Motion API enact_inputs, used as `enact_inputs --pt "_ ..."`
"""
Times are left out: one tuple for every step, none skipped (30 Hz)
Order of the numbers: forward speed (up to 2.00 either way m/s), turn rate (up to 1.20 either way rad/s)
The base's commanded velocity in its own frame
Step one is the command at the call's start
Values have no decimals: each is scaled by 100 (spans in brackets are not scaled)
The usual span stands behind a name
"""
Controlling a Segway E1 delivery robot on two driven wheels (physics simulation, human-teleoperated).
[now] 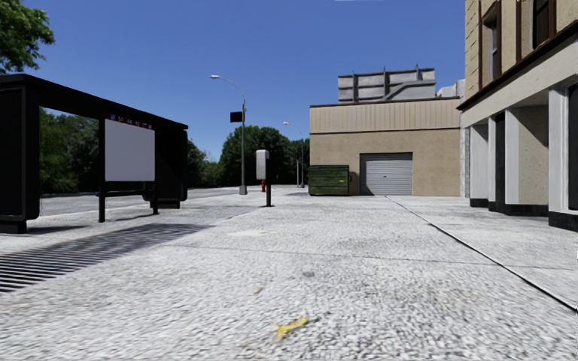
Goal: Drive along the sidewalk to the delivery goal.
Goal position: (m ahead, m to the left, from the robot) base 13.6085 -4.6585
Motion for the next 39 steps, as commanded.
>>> enact_inputs --pt "200 -47" --pt "200 -47" --pt "200 -47" --pt "200 -47" --pt "200 -47" --pt "200 -47" --pt "200 -47" --pt "200 -47" --pt "200 -47" --pt "200 -47" --pt "200 -47" --pt "200 -47" --pt "200 -47" --pt "200 -47" --pt "200 -47" --pt "200 -47" --pt "200 -47" --pt "200 -47" --pt "200 -47" --pt "200 -47" --pt "200 -47" --pt "200 -47" --pt "200 -47" --pt "200 -47" --pt "200 -47" --pt "200 -47" --pt "200 -47" --pt "200 -47" --pt "200 -47" --pt "200 -47" --pt "200 -47" --pt "200 -47" --pt "200 -47" --pt "200 -47" --pt "200 -47" --pt "200 -47" --pt "200 -47" --pt "200 -47" --pt "200 -47"
